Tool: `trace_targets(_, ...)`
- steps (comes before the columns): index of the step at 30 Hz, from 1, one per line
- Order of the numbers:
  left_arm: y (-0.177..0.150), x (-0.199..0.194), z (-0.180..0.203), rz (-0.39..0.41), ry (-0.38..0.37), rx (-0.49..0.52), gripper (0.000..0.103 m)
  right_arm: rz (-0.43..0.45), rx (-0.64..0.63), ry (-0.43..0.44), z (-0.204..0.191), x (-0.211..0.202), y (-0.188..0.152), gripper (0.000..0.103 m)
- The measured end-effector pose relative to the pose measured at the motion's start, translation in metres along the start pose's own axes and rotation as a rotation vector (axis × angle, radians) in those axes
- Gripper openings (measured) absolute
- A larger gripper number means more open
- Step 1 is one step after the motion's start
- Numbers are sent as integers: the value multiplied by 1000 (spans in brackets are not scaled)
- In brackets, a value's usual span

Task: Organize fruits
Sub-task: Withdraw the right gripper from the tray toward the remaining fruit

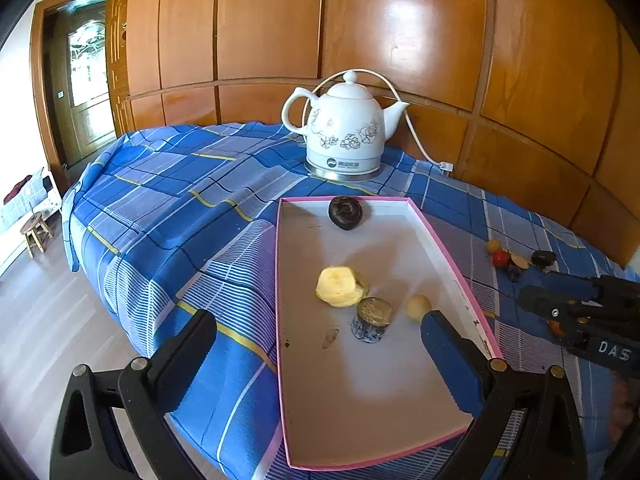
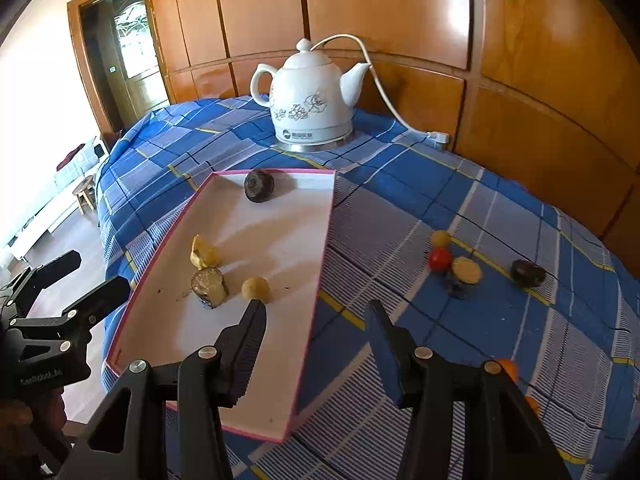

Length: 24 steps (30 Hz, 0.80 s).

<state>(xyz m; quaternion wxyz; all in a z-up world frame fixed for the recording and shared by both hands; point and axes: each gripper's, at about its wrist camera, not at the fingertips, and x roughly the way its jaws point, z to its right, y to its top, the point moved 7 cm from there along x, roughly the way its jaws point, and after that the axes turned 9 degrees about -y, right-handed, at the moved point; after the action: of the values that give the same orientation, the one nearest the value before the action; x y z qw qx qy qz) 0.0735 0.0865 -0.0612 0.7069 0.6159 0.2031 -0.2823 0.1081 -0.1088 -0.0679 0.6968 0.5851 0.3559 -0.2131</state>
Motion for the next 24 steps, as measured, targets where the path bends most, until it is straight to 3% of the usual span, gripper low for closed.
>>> trace_targets(9,-2,0,10,-10,-25,25,103,-1,79,-35,57,-18,-7,52)
trace_targets(17,-3,4,20,-17,-40,52,103,-16,325,-162,181,-33,-18,52)
trace_targets(24,-2,7,35,-10,-62,93,103,-102,414,-250,246,-19,-54,52)
